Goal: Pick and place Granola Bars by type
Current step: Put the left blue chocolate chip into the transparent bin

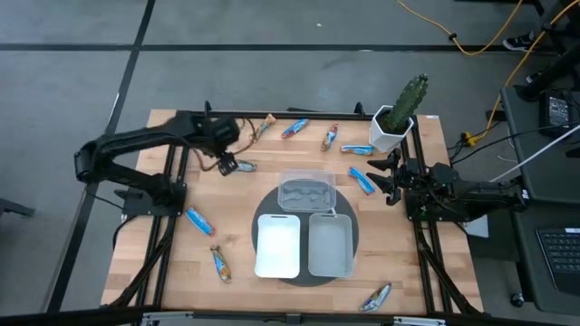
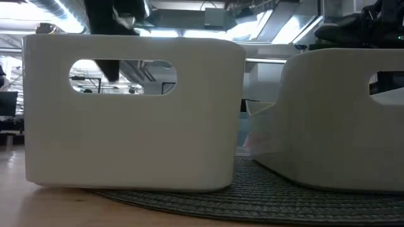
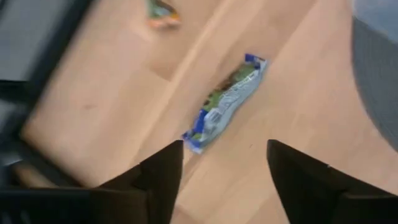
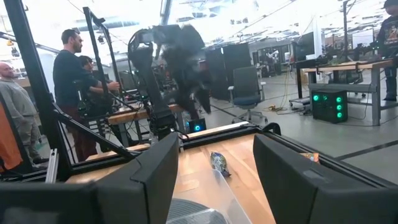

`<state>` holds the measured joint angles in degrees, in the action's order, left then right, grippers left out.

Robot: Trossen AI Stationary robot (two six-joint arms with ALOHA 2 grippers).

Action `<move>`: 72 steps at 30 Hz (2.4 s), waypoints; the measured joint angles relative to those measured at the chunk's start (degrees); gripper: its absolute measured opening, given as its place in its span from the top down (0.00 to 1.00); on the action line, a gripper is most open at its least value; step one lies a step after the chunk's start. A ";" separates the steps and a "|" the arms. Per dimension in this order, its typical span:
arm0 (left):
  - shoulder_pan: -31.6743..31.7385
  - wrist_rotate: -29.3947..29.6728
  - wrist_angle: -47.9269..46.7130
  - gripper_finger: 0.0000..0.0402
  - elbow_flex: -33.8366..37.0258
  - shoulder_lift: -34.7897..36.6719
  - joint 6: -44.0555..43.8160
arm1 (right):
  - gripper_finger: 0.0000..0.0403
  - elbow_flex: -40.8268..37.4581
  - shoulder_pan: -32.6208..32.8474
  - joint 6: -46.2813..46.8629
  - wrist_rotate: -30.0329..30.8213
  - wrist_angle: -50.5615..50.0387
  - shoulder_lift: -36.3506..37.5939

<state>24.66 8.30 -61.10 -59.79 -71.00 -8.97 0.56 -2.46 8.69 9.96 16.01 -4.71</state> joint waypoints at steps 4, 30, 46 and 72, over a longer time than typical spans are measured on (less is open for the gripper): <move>1.95 -3.08 5.88 0.33 5.08 -5.11 2.95 | 0.48 0.00 0.00 0.00 -0.01 0.00 0.00; 5.33 -4.27 19.14 0.51 5.67 -28.26 7.99 | 0.48 0.00 0.02 3.08 -0.66 -0.52 0.02; 2.18 -15.27 21.04 0.97 -1.07 -7.90 -3.01 | 0.48 0.00 0.02 2.85 -0.60 -0.72 0.02; -13.28 -11.00 45.48 0.98 -5.25 21.00 -2.93 | 0.48 -0.02 0.02 2.84 -0.79 -0.75 0.00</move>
<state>11.39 -2.70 -15.62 -65.04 -50.00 -11.90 0.54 -2.44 11.53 9.17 15.26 -4.71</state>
